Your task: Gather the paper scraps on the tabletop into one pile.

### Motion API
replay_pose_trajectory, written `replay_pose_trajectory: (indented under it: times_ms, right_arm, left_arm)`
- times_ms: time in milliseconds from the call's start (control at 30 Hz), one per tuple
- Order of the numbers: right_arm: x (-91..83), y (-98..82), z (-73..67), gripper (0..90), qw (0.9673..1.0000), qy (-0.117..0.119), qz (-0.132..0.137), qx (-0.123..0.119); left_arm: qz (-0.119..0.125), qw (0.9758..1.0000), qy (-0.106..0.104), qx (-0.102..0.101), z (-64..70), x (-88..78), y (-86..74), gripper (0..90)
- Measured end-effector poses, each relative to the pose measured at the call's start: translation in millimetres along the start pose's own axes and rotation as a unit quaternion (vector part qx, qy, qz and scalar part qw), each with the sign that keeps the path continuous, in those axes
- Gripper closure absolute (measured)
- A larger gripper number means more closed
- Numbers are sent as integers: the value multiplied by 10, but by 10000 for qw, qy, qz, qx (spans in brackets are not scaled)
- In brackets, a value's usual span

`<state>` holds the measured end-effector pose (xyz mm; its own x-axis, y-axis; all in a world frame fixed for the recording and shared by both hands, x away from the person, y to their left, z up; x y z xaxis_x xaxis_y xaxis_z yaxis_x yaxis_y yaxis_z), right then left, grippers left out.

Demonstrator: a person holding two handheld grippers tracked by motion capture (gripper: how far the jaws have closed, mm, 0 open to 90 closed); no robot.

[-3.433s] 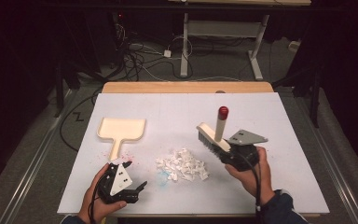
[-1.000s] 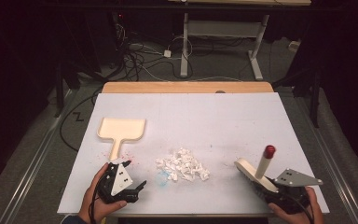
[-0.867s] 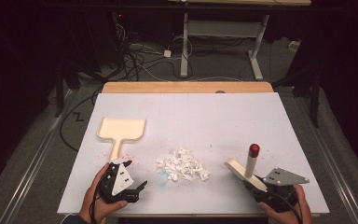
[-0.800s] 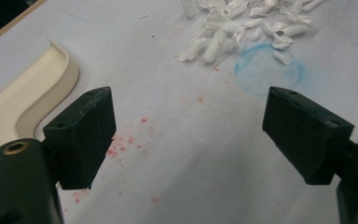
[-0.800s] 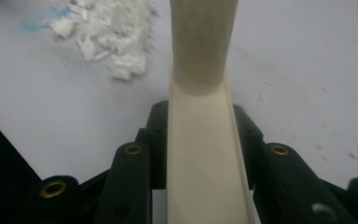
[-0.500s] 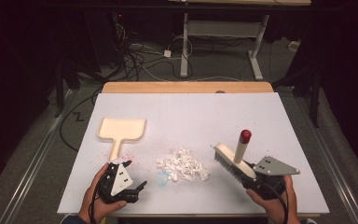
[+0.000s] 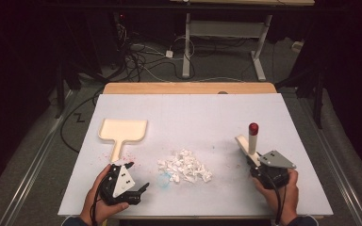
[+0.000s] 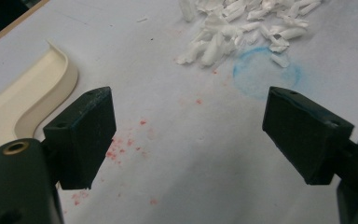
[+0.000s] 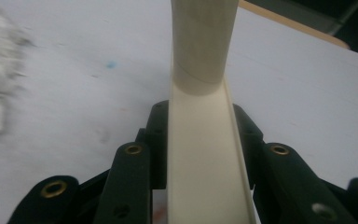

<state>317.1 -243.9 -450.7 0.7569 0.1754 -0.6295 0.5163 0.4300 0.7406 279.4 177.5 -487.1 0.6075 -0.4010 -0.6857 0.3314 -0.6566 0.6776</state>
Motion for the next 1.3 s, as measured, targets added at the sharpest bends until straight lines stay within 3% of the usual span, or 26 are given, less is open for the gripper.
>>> replay_pose_trajectory:
  times_ms: [133,300,367,433,500,667,767,967,1133,1233,1300]
  right_arm:
    - [68,134,-329,681,9992,336,133,-192]
    - [201,364,-804,680,9944,912,314,-430]
    - [242,443,-968,681,9926,1019,416,-523]
    - [270,512,-1079,681,9905,1185,478,-506]
    - [266,570,-1130,681,9895,1202,564,-571]
    - [148,677,-987,680,9883,1164,855,-490]
    - [88,701,-825,680,9860,1367,919,-255]
    - [-90,656,-472,679,9824,1577,977,-226]
    - [-255,499,-204,679,9815,1716,756,-396]
    - [-325,359,-84,680,9784,1944,556,-432]
    - [-349,265,-27,679,9747,2132,412,-537]
  left_arm:
    - [13,10000,-12,23,3,3,7,164]
    - [3,10000,-20,25,2,12,8,164]
    - [0,10000,-23,25,1,11,6,164]
    - [14,10000,-29,13,4,7,1,164]
    - [19,10000,-28,6,2,2,-8,164]
    - [28,10000,-23,-30,-5,-9,-26,164]
    - [10,10000,-11,-31,-5,-9,-26,164]
    - [-5,10000,-4,-42,-11,-2,-26,164]
    - [-25,10000,-3,-43,-11,1,-29,163]
    - [-47,10000,11,-41,-10,3,-30,164]
    - [-52,10000,14,-47,-8,8,-26,164]
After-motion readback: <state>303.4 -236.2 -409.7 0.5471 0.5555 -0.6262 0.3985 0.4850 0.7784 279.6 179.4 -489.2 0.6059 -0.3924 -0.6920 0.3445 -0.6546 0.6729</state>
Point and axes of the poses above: each handheld gripper's, and its own axes: x roughly forward along the jaws, y roughly out of its top, z roughly to its right, the point moved 2 cm from there along x, roughly forward along the jaws, and after that the axes turned 6 degrees about -z, right-handed, at the moved point
